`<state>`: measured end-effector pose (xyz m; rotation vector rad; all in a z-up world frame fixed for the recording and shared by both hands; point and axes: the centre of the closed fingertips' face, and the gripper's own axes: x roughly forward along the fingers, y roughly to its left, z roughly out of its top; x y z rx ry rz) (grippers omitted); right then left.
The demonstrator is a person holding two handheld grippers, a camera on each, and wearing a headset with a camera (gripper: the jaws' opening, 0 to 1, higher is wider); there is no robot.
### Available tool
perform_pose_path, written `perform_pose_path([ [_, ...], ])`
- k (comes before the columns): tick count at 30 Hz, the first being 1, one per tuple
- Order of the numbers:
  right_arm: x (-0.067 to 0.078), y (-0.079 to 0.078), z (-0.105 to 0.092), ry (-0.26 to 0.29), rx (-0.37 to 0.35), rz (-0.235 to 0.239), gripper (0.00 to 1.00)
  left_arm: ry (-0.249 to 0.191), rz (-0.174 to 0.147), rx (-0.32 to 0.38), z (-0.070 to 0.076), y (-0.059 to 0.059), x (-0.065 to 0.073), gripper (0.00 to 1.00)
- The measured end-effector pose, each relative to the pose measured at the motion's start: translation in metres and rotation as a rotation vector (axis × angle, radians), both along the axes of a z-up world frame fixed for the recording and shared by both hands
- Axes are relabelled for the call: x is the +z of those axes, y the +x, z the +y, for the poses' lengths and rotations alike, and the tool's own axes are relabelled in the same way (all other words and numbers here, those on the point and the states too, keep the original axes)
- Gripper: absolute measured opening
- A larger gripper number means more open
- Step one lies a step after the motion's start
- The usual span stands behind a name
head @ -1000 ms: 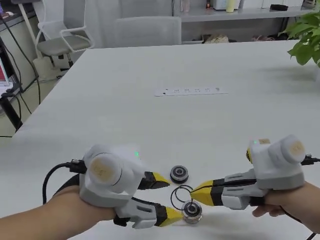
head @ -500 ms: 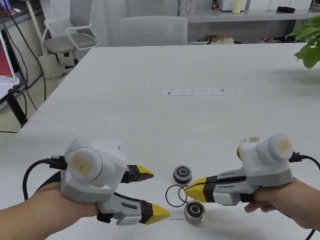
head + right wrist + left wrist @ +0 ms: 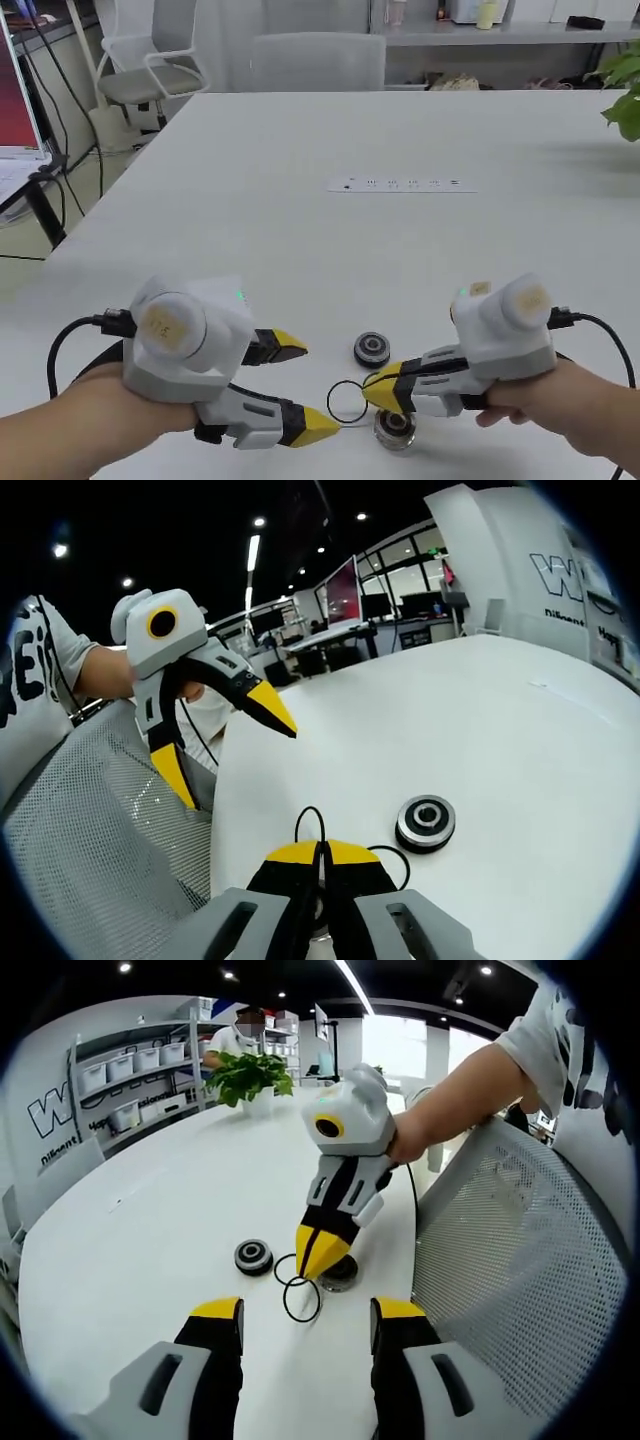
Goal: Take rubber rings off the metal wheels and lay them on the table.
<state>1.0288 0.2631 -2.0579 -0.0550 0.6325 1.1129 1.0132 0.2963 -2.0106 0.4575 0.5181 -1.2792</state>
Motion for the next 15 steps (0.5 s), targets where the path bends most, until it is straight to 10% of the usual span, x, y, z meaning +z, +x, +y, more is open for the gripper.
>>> perform_pose_path([
  [15, -0.0049, 0.0039, -0.0088, -0.05, -0.003, -0.037, 0.12, 0.009, 0.012, 0.004, 0.002, 0.0025, -0.0029, 0.47],
])
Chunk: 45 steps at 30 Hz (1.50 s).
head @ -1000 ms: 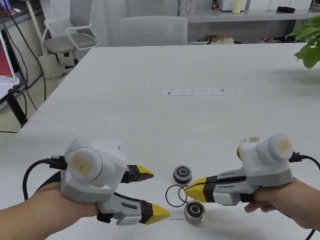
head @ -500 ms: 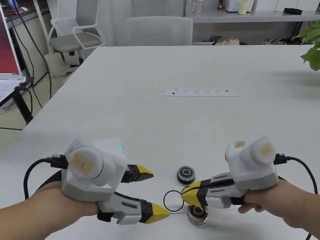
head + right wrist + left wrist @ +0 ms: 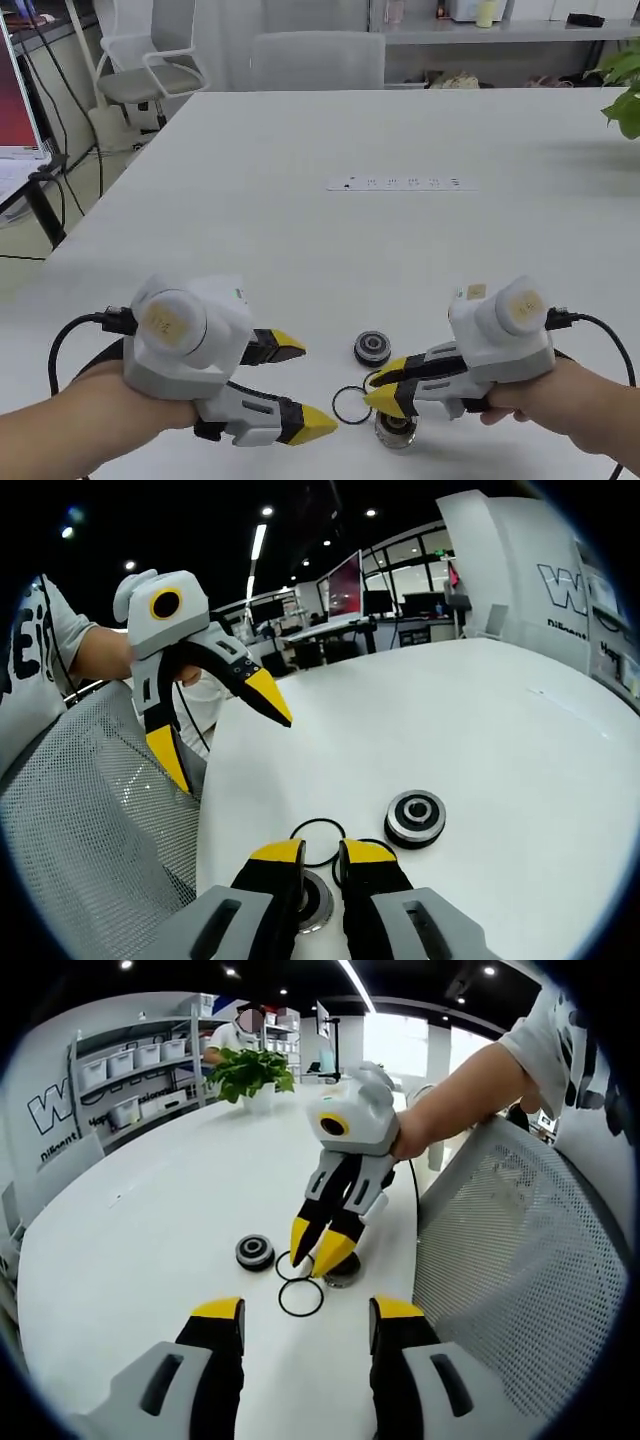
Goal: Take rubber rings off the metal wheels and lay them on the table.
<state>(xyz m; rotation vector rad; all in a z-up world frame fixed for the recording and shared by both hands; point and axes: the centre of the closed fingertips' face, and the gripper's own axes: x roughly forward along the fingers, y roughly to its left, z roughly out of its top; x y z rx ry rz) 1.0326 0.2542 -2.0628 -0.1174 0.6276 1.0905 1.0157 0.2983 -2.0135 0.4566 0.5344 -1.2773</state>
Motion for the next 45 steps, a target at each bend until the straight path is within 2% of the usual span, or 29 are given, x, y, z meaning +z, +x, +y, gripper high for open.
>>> perform_pose_path([
  [9, 0.012, 0.011, -0.014, 0.036, -0.059, -0.021, 0.15, 0.0, 0.014, 0.017, 0.001, 0.01, -0.002, 0.46],
  [23, 0.019, 0.027, -0.034, 0.064, -0.146, -0.041, 0.19, 0.005, 0.005, 0.019, -0.011, 0.03, -0.002, 0.44],
  [30, 0.018, 0.034, -0.04, 0.066, -0.176, -0.05, 0.2, 0.003, 0.006, 0.022, -0.017, 0.04, -0.003, 0.43],
  [36, 0.013, 0.038, -0.045, 0.056, -0.19, -0.053, 0.21, 0.0, 0.02, 0.035, -0.025, 0.049, -0.009, 0.41],
  [45, 0.007, 0.041, -0.05, 0.047, -0.205, -0.05, 0.23, 0.013, 0.021, 0.029, -0.035, 0.059, -0.018, 0.37],
])
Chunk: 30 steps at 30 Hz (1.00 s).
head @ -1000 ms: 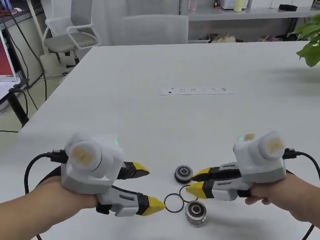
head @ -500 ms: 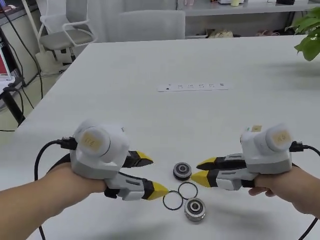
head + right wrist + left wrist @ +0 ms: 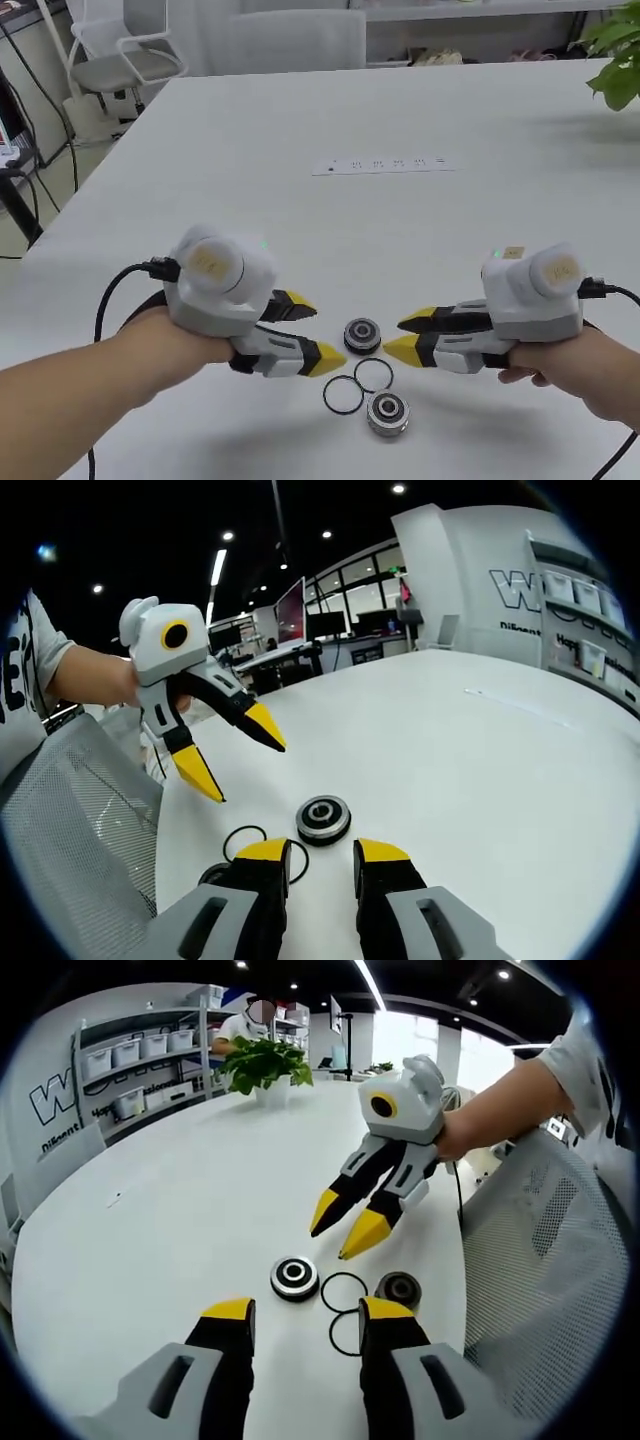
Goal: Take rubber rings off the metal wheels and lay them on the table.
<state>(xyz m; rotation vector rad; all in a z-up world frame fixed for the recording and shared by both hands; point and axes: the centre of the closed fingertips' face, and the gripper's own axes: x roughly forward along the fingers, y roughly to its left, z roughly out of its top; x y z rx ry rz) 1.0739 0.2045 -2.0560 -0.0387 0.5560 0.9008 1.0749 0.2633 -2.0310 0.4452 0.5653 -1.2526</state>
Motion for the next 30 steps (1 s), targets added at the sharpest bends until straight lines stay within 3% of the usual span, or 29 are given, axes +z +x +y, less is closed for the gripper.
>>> perform_pose_path([
  [8, -0.004, -0.001, 0.0, 0.0, -0.005, 0.002, 0.23, 0.018, 0.015, -0.009, -0.008, 0.004, -0.012, 0.32],
  [30, -0.011, -0.004, -0.003, 0.006, -0.014, 0.02, 0.23, 0.022, 0.043, -0.018, -0.031, 0.013, -0.027, 0.22],
])
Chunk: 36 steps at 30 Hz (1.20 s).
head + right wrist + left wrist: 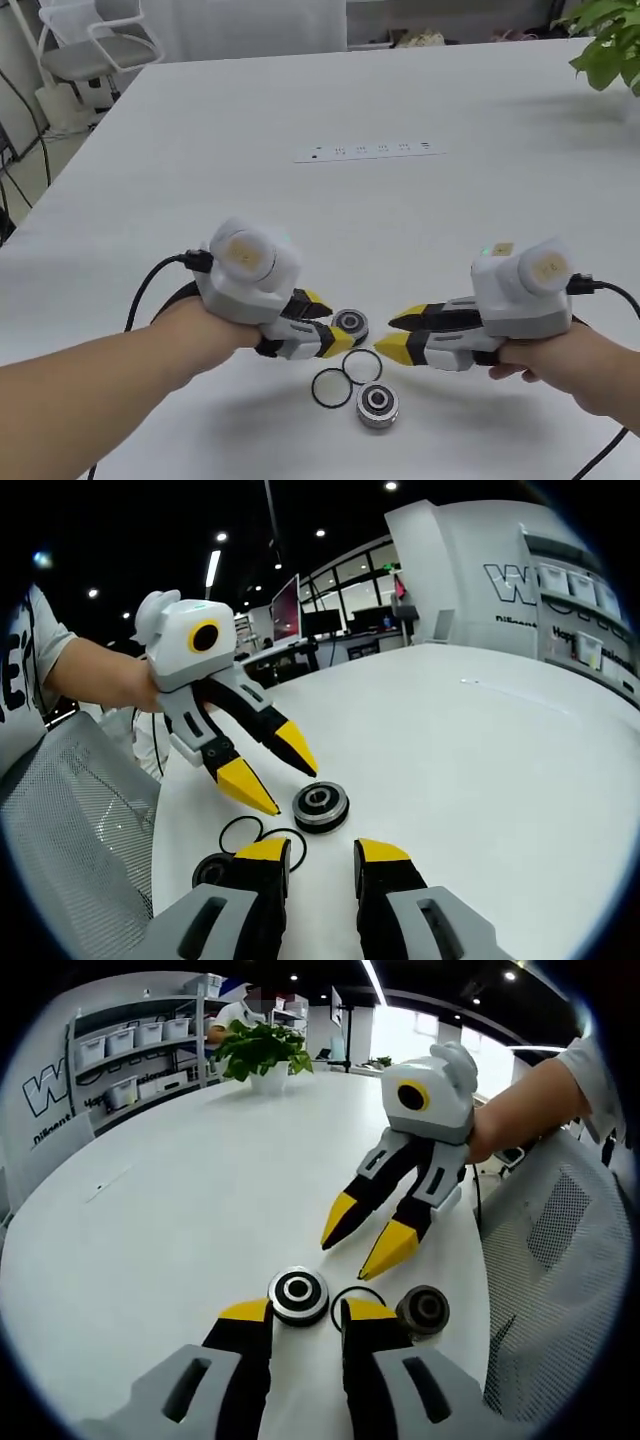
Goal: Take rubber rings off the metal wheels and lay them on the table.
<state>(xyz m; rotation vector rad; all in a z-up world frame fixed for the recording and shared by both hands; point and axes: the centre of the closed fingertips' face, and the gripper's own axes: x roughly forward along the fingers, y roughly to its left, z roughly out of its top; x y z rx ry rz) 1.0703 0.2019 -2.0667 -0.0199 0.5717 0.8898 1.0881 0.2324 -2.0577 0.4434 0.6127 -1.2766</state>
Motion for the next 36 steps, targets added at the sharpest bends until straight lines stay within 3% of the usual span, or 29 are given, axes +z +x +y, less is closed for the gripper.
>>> perform_pose_path([
  [12, -0.002, 0.0, 0.0, -0.001, 0.0, -0.001, 0.23, 0.011, -0.015, -0.01, -0.008, 0.003, -0.004, 0.15],
  [17, -0.003, 0.002, -0.001, -0.001, -0.003, -0.002, 0.23, 0.023, -0.043, 0.005, -0.007, 0.008, -0.005, 0.08],
  [26, -0.003, 0.005, 0.003, -0.005, 0.001, -0.007, 0.23, 0.022, -0.08, -0.003, -0.009, 0.007, -0.006, 0.07],
  [36, -0.002, 0.01, 0.014, -0.017, 0.02, -0.024, 0.23, 0.021, -0.081, 0.008, -0.01, 0.005, -0.006, 0.07],
])
